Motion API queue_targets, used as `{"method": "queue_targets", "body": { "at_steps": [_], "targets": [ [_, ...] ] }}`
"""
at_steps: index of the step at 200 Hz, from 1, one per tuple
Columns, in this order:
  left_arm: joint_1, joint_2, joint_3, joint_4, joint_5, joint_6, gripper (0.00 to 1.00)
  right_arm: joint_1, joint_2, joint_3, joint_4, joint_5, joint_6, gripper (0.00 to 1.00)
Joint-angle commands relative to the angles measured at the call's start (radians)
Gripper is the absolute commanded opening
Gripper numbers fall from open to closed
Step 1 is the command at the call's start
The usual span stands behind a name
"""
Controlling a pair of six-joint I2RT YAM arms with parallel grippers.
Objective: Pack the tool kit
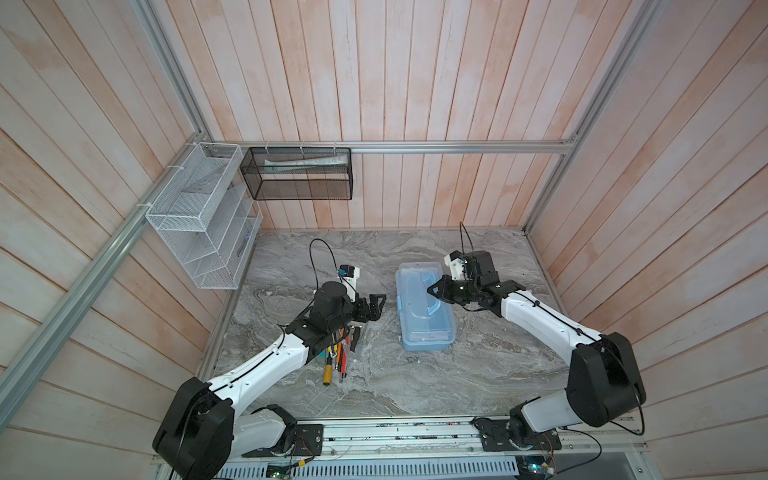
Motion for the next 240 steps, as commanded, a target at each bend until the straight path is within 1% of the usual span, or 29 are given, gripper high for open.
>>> {"method": "queue_targets", "body": {
  "at_steps": [1,18,30,41,51,74,101,118,129,141,160,178,229,240],
  "targets": [
    [-0.027,0.031,0.057,-0.006,0.024,-0.016,1.0,-0.039,-0.049,-0.064,0.152,-0.127,0.006,0.0],
    [-0.043,0.051,0.074,-0.002,0.032,-0.026,1.0,-0.095,-0.069,-0.13,0.218,-0.214,0.035,0.0],
    [-0.045,0.063,0.076,0.005,0.042,-0.033,1.0,-0.097,-0.081,-0.129,0.204,-0.188,0.017,0.0],
    [-0.046,0.064,0.07,0.009,0.026,-0.041,1.0,-0.079,-0.079,-0.104,0.169,-0.153,-0.012,0.0],
    [-0.045,0.058,0.067,0.0,0.002,-0.041,1.0,-0.061,-0.071,-0.08,0.158,-0.154,-0.015,0.0],
    [-0.044,0.028,0.061,-0.035,-0.045,-0.022,1.0,0.008,-0.047,-0.037,0.195,-0.15,0.013,0.0],
    [-0.037,-0.015,0.058,-0.088,-0.065,-0.017,1.0,0.11,0.016,0.033,0.232,-0.132,0.025,0.0],
    [-0.033,-0.043,0.05,-0.117,-0.069,-0.016,1.0,0.137,0.051,0.029,0.342,-0.168,0.092,0.0],
    [-0.029,-0.06,0.043,-0.132,-0.068,-0.016,1.0,0.141,0.064,0.007,0.432,-0.2,0.147,0.0],
    [-0.027,-0.07,0.047,-0.15,-0.062,-0.02,1.0,0.142,0.074,-0.01,0.486,-0.225,0.18,0.0],
    [-0.027,-0.065,0.084,-0.193,-0.04,-0.03,1.0,0.123,0.093,-0.08,0.634,-0.279,0.267,0.0],
    [-0.03,-0.066,0.084,-0.192,-0.013,-0.049,1.0,0.088,0.116,-0.144,0.74,-0.33,0.334,0.0],
    [-0.037,-0.038,0.072,-0.174,0.014,-0.088,1.0,-0.013,0.118,-0.236,0.771,-0.384,0.343,0.0],
    [-0.038,-0.024,0.075,-0.163,0.024,-0.1,1.0,-0.027,0.108,-0.246,0.742,-0.377,0.324,0.0]
  ]
}}
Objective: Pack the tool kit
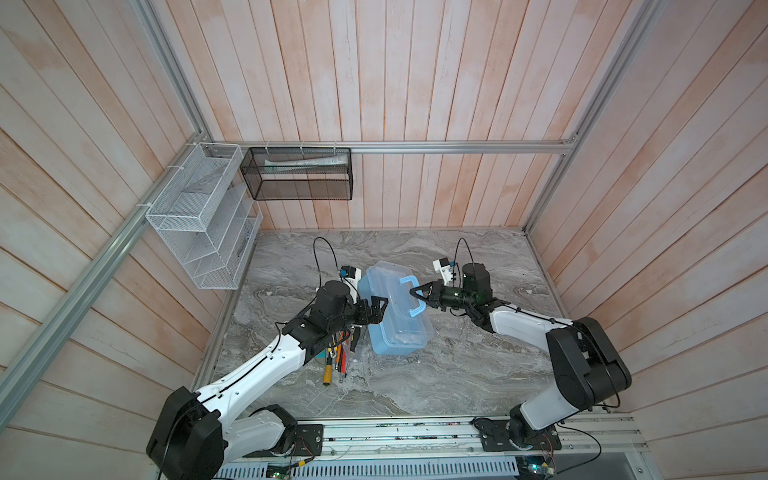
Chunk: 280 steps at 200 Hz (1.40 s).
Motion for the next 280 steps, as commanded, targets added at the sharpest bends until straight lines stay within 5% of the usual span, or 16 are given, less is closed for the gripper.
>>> {"method": "queue_targets", "body": {
  "at_steps": [1,66,104,190,280],
  "targets": [
    [-0.005,0.031,0.019,0.012,0.033,-0.036,1.0,-0.033,-0.011,-0.03,0.058,-0.04,-0.028,0.0],
    [-0.017,0.11,0.057,0.101,0.09,-0.11,1.0,-0.066,-0.06,0.035,-0.355,0.161,-0.319,0.0],
    [-0.017,0.176,0.181,-0.019,0.048,-0.174,1.0,-0.057,-0.068,0.059,-0.465,0.262,-0.412,0.0],
    [-0.057,0.326,0.451,-0.278,0.069,-0.205,1.0,-0.007,-0.104,0.154,-0.593,0.397,-0.513,0.0],
    [-0.058,0.345,0.416,-0.285,0.122,-0.225,1.0,0.023,-0.098,0.205,-0.613,0.422,-0.532,0.0]
  ]
}}
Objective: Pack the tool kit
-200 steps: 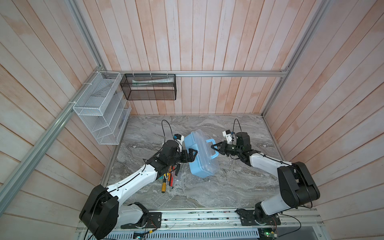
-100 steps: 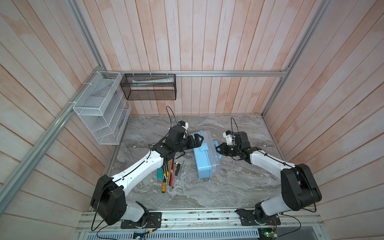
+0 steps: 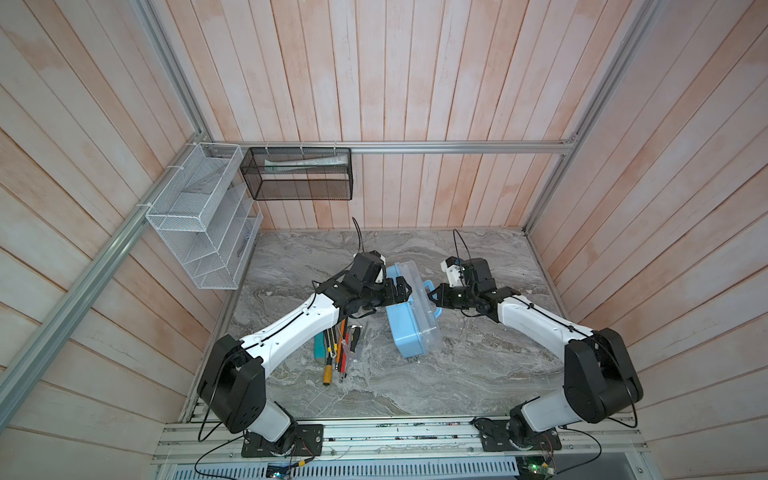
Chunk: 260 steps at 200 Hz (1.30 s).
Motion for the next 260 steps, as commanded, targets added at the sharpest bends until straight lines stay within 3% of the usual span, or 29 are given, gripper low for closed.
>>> {"method": "queue_targets", "body": {
  "at_steps": [1,32,114,203,260],
  "targets": [
    [0.0,-0.005,-0.026,0.023,0.034,-0.015,1.0,0.007,-0.02,0.033,0.018,0.027,-0.039,0.0],
    [0.0,-0.021,-0.046,0.093,0.065,-0.02,1.0,0.015,-0.009,0.043,0.005,0.029,-0.049,0.0],
    [-0.009,0.027,-0.025,0.08,0.089,0.003,1.0,0.048,0.001,0.064,-0.019,0.071,-0.058,0.0],
    [-0.01,0.066,-0.033,0.111,0.219,-0.023,1.0,0.087,-0.026,0.094,-0.043,0.143,-0.084,0.0],
    [-0.018,0.063,-0.091,0.275,0.279,-0.042,1.0,0.113,-0.011,0.092,-0.019,0.153,-0.085,0.0]
  ]
}}
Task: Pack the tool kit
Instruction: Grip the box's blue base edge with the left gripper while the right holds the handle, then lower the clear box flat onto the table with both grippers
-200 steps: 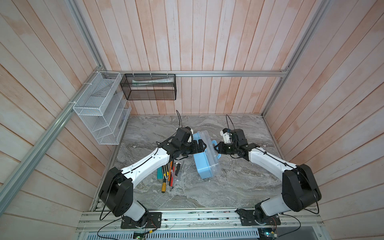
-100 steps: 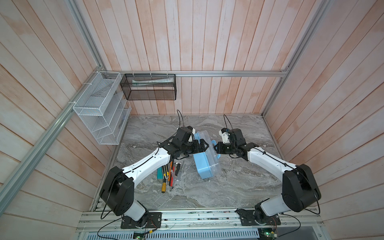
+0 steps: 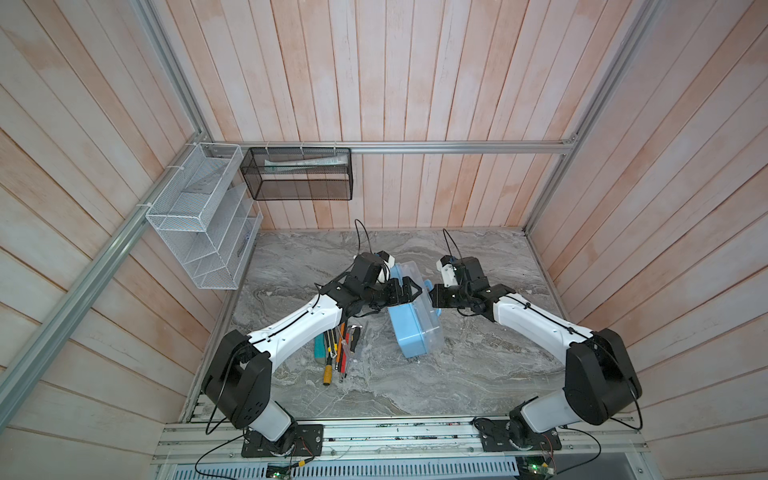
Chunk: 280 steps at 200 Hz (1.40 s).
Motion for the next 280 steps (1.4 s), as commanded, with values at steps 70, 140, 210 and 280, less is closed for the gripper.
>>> {"method": "queue_targets", "body": {
  "at_steps": [70,140,210,280],
  "targets": [
    [-0.026,0.028,-0.137,0.275,0.133,-0.074,1.0,0.04,-0.01,0.049,0.059,-0.026,-0.032,0.0],
    [-0.027,-0.029,-0.186,0.384,0.135,-0.061,1.0,0.039,-0.009,0.038,0.065,-0.021,-0.024,0.0],
    [-0.026,-0.048,-0.202,0.455,0.147,-0.04,1.0,0.04,-0.004,0.048,0.055,-0.013,-0.031,0.0],
    [-0.026,-0.049,-0.213,0.53,0.165,-0.068,1.0,0.039,-0.009,0.04,0.059,-0.009,-0.026,0.0]
  ]
}}
